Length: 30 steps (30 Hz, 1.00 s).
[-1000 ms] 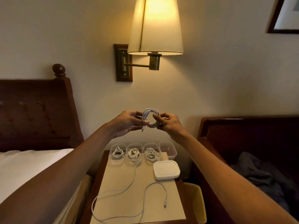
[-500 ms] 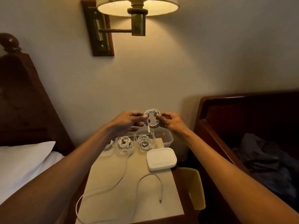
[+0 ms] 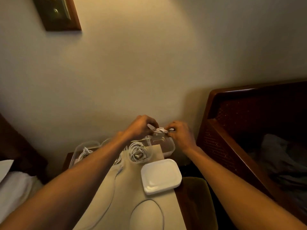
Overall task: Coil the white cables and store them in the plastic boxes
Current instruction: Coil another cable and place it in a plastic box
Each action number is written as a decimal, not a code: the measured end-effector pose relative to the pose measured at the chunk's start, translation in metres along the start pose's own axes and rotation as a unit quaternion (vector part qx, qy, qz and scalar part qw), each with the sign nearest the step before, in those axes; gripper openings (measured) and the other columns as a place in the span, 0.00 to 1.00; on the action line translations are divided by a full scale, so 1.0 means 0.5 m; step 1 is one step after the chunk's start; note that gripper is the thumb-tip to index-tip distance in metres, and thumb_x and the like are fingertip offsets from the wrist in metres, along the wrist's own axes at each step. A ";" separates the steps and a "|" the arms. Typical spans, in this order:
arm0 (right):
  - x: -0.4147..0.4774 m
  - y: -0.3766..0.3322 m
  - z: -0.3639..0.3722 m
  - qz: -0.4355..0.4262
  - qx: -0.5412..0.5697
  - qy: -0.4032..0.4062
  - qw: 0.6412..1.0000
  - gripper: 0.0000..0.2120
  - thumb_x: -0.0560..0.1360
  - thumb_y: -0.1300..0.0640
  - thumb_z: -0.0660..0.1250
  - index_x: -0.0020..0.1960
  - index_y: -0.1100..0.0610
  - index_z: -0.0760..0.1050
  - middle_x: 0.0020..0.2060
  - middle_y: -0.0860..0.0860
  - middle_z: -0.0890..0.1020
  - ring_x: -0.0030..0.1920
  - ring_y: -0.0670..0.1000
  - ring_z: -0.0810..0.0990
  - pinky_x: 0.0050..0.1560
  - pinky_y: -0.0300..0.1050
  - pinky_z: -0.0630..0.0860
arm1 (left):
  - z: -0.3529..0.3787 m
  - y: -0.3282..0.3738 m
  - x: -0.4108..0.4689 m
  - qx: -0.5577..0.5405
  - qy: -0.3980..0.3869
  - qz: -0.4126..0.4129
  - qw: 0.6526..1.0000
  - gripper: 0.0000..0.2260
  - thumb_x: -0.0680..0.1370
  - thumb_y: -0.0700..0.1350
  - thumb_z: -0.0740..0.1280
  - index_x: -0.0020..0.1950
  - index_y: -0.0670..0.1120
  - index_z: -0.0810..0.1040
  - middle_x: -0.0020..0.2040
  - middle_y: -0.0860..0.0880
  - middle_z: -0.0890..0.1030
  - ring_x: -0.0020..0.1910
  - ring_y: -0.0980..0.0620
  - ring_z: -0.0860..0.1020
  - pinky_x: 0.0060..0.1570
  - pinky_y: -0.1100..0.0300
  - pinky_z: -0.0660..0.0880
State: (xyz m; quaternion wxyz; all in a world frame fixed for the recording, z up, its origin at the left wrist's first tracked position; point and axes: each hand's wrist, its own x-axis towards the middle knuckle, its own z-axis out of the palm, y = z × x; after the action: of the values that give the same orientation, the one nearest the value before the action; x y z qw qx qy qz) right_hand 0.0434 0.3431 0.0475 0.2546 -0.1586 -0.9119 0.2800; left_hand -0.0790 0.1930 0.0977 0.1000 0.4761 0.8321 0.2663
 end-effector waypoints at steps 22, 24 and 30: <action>0.005 0.055 0.145 -0.026 -0.237 -0.137 0.962 0.09 0.76 0.58 0.67 0.55 0.53 0.82 0.50 0.55 0.82 0.48 0.57 0.82 0.49 0.49 0.78 | 0.163 -0.077 0.046 0.217 -0.014 -0.029 0.976 0.10 0.75 0.49 0.66 0.48 0.45 0.83 0.47 0.40 0.82 0.48 0.42 0.79 0.44 0.54 0.73; 0.008 0.053 0.146 0.010 -0.207 -0.171 0.963 0.11 0.75 0.59 0.67 0.55 0.54 0.82 0.49 0.57 0.83 0.49 0.59 0.81 0.49 0.50 0.77 | 0.169 -0.082 0.047 0.248 -0.005 -0.025 0.969 0.13 0.78 0.50 0.64 0.55 0.46 0.83 0.51 0.40 0.81 0.55 0.42 0.75 0.51 0.52 0.71; 0.012 0.077 0.144 0.071 -0.109 -0.187 0.974 0.09 0.75 0.56 0.70 0.53 0.58 0.82 0.46 0.57 0.83 0.44 0.55 0.81 0.49 0.51 0.80 | 0.181 -0.100 0.044 0.227 0.003 -0.012 0.974 0.11 0.77 0.44 0.65 0.55 0.46 0.84 0.54 0.44 0.83 0.58 0.44 0.72 0.52 0.51 0.73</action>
State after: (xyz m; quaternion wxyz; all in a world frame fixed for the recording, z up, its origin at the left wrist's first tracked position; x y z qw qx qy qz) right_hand 0.0046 0.3451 -0.0243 0.0399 -0.1946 -0.9549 0.2209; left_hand -0.0897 0.2229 -0.0034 -0.0097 0.4752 0.8770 0.0709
